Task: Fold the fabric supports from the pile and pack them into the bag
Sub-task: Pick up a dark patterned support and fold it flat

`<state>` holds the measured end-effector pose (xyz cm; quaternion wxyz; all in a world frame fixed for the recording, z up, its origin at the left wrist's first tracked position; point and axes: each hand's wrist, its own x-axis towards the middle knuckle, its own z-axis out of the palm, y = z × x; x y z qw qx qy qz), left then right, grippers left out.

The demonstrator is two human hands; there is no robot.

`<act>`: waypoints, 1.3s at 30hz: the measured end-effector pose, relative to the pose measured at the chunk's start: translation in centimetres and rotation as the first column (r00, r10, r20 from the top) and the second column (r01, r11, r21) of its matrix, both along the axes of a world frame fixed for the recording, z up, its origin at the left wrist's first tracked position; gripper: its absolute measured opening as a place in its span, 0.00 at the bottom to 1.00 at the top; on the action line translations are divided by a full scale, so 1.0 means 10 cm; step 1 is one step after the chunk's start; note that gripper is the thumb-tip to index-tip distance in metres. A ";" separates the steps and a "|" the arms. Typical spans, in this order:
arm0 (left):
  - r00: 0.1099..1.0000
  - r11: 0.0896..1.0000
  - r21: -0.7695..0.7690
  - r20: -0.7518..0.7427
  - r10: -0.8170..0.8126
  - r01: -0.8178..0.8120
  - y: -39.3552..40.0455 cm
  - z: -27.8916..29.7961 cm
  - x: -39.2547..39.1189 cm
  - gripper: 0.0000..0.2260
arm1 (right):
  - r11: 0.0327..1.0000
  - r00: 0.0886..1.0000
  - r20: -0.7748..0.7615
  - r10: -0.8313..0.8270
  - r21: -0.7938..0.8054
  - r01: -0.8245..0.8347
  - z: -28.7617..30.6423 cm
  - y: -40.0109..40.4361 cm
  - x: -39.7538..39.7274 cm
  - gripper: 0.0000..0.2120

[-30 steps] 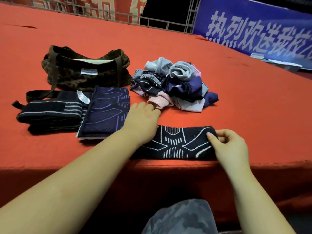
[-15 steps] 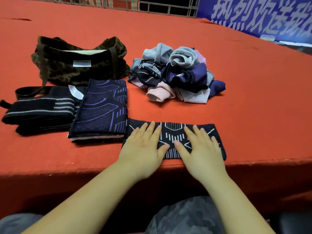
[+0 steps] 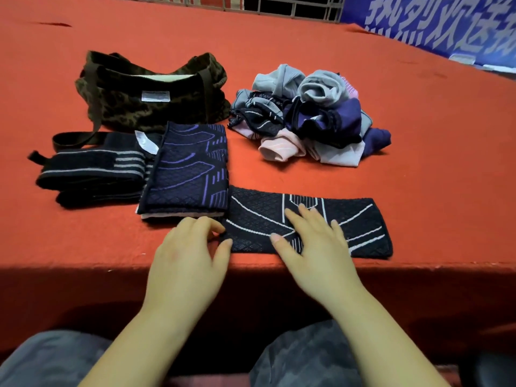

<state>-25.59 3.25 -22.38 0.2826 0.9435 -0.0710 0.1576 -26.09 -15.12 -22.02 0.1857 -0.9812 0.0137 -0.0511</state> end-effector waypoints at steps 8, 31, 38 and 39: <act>0.980 0.970 -0.240 -0.197 -0.002 -0.046 -0.03 0.11 0.03 0.06 | 0.995 0.985 0.151 0.087 0.042 -0.094 -0.16 0.57 -0.04 0.39; 0.918 0.660 -0.744 -0.180 -0.353 0.107 -0.72 0.24 0.29 0.16 | 0.355 0.901 0.180 -0.396 0.934 -0.030 0.35 0.18 -0.22 0.11; 0.906 0.931 -0.156 -0.223 -0.360 0.331 -1.07 0.14 0.24 0.25 | 0.771 0.830 0.238 -0.504 0.557 0.309 0.19 -0.36 -0.26 0.24; 0.907 0.937 -0.079 -0.237 -0.348 0.339 -1.11 0.13 0.24 0.26 | 0.787 0.829 0.229 -0.509 0.515 0.341 0.16 -0.41 -0.26 0.25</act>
